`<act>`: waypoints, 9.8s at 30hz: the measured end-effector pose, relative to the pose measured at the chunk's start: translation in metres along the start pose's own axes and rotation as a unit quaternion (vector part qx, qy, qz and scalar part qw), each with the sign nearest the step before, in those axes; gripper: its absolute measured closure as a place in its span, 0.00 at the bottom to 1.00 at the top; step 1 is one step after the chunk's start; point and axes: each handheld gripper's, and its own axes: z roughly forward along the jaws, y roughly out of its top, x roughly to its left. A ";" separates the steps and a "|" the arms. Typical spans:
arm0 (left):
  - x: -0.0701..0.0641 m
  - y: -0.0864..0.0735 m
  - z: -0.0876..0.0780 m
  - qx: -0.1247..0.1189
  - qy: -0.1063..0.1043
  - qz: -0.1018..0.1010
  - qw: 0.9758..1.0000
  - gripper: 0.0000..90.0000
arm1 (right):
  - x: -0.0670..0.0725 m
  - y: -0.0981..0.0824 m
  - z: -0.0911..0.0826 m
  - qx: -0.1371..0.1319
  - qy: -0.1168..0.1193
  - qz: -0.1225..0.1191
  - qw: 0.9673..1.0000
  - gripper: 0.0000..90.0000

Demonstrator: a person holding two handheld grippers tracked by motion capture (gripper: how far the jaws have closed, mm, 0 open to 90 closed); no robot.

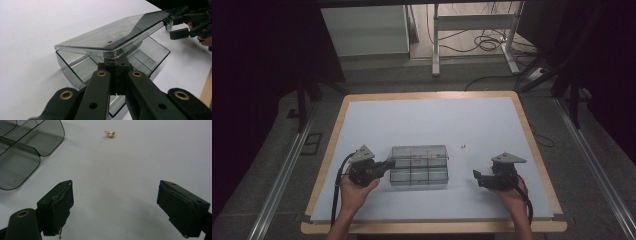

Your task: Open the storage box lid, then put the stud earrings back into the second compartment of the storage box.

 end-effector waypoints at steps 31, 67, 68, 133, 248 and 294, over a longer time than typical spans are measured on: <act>0.011 0.016 0.002 -0.019 -0.012 0.004 1.000 1.00 | 0.005 0.001 0.000 -0.012 0.011 0.000 1.000 0.16; 0.015 0.014 0.004 -0.019 -0.019 -0.002 1.000 1.00 | 0.063 0.069 0.035 -0.064 0.102 -0.066 0.991 0.33; 0.015 0.014 0.004 -0.019 -0.019 -0.002 1.000 1.00 | 0.063 0.071 0.036 -0.065 0.102 -0.066 0.990 0.34; 0.023 -0.014 -0.025 0.020 0.032 -0.016 0.999 0.59 | 0.067 0.101 0.049 -0.101 0.120 -0.087 0.984 0.59; 0.026 -0.020 -0.018 0.067 0.023 -0.022 0.997 0.40 | 0.037 0.129 0.081 -0.108 0.122 -0.026 0.986 0.85; 0.026 -0.023 -0.016 0.072 0.025 -0.021 0.997 0.38 | 0.019 0.111 0.065 -0.024 0.081 -0.040 0.996 0.46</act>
